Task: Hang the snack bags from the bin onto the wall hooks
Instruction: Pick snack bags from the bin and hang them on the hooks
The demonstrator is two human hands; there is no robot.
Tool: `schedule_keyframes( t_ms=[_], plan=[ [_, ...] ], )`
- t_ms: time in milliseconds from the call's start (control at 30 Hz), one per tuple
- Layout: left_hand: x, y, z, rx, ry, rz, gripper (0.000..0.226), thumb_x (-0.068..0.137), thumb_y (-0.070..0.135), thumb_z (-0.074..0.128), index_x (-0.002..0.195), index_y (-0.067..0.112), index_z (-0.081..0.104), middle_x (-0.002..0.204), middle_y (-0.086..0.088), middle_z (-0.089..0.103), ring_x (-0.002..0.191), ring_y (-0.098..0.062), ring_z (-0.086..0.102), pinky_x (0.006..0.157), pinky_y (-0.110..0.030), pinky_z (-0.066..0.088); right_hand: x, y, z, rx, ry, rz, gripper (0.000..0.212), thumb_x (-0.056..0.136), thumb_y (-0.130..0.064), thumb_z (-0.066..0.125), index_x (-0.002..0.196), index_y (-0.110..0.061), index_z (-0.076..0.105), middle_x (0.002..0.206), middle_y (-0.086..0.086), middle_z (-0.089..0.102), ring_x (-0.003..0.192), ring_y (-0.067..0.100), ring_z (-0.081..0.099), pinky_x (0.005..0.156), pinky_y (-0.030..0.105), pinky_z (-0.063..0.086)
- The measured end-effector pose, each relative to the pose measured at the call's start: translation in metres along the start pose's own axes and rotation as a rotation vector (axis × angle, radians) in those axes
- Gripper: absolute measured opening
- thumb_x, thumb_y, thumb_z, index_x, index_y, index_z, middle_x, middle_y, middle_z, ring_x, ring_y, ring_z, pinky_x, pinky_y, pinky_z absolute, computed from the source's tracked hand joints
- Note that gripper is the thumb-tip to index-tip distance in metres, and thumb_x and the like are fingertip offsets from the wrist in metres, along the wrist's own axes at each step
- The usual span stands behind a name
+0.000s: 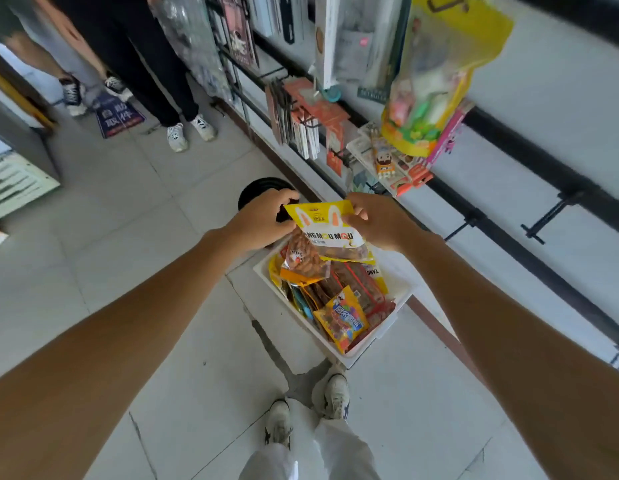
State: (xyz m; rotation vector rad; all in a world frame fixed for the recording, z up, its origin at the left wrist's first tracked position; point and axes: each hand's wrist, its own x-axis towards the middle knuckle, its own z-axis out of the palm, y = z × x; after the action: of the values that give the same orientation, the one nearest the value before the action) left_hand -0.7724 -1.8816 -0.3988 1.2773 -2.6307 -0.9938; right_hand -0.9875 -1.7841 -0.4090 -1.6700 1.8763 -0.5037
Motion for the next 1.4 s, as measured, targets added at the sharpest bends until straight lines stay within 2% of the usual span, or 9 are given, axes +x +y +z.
schedule_keyframes(
  t_ms=[167,367,467,600,733,900,1133,1300,1400],
  plan=[
    [-0.009,0.036,-0.045,-0.114,0.050,0.042,0.052,0.093,0.022,0.065,0.141,0.019,0.044,0.135,-0.005,0.055,0.123,-0.021,0.053,0.096,-0.030,0.041,-0.025,-0.036,-0.048,0.064,0.131,-0.024,0.009,0.097,-0.019,0.055,0.090,-0.016,0.052,0.090,0.005,0.059,0.081,0.021,0.053,0.068,0.029,0.037],
    [-0.021,0.067,-0.083,-0.231,0.104,0.193,0.004,0.092,0.015,0.065,0.090,0.016,0.069,0.092,-0.005,0.070,0.089,-0.022,0.066,0.087,-0.048,0.052,-0.066,-0.069,-0.082,0.165,0.287,0.025,0.012,0.095,-0.016,0.058,0.089,-0.006,0.057,0.086,0.012,0.064,0.085,0.022,0.062,0.082,0.037,0.048],
    [-0.030,0.088,-0.094,-0.257,0.089,0.260,0.006,0.093,0.015,0.064,0.091,0.020,0.066,0.090,0.001,0.066,0.091,-0.024,0.066,0.086,-0.047,0.054,-0.090,-0.084,-0.100,0.210,0.356,0.058,0.027,0.093,-0.015,0.062,0.070,-0.024,0.052,0.067,-0.010,0.056,0.065,0.001,0.054,0.070,0.022,0.042],
    [-0.038,0.119,-0.103,-0.291,0.086,0.334,0.004,0.094,0.014,0.062,0.096,0.016,0.065,0.099,-0.009,0.069,0.084,-0.022,0.068,0.070,-0.032,0.057,-0.117,-0.095,-0.122,0.220,0.408,0.108,0.016,0.087,-0.026,0.070,0.083,-0.012,0.067,0.081,0.005,0.072,0.079,0.025,0.067,0.079,0.038,0.054],
    [-0.051,0.159,-0.115,-0.264,0.068,0.476,0.020,0.095,0.013,0.061,0.087,0.032,0.063,0.084,0.010,0.064,0.073,-0.014,0.063,0.064,-0.029,0.049,-0.142,-0.112,-0.150,0.326,0.477,0.107,0.014,0.080,-0.023,0.078,0.087,-0.014,0.069,0.085,0.001,0.075,0.079,0.015,0.067,0.081,0.037,0.053],
    [-0.061,0.209,-0.125,-0.394,0.078,0.550,0.020,0.096,0.012,0.058,0.089,0.030,0.060,0.099,-0.005,0.067,0.090,-0.035,0.067,0.072,-0.050,0.059,-0.184,-0.115,-0.163,0.536,0.461,0.166,0.029,0.084,-0.007,0.073,0.112,-0.009,0.065,0.105,0.006,0.070,0.087,0.013,0.067,0.068,0.019,0.054],
    [-0.073,0.282,-0.111,-0.578,0.124,0.645,0.010,0.095,0.012,0.060,0.103,0.018,0.063,0.104,-0.005,0.067,0.079,-0.014,0.067,0.063,-0.036,0.058,-0.242,-0.103,-0.184,0.469,0.692,0.179,0.009,0.090,-0.016,0.068,0.090,-0.024,0.071,0.095,0.003,0.075,0.091,0.025,0.071,0.086,0.043,0.056],
    [-0.088,0.324,-0.089,-0.765,-0.121,0.514,0.050,0.084,0.028,0.075,0.129,0.026,0.052,0.113,-0.002,0.070,0.097,-0.016,0.071,0.080,-0.040,0.059,-0.294,-0.096,-0.206,0.489,0.843,0.134,0.013,0.091,-0.016,0.067,0.098,-0.006,0.072,0.101,0.015,0.073,0.096,0.035,0.069,0.089,0.054,0.054],
    [-0.103,0.347,-0.070,-0.753,-0.351,0.478,0.040,0.084,0.025,0.075,0.121,0.025,0.061,0.110,0.000,0.074,0.101,-0.022,0.071,0.091,-0.047,0.055,-0.329,-0.095,-0.220,0.563,0.929,0.106,0.008,0.091,-0.017,0.067,0.095,-0.010,0.071,0.100,0.018,0.073,0.095,0.040,0.068,0.086,0.058,0.054]
  ],
)
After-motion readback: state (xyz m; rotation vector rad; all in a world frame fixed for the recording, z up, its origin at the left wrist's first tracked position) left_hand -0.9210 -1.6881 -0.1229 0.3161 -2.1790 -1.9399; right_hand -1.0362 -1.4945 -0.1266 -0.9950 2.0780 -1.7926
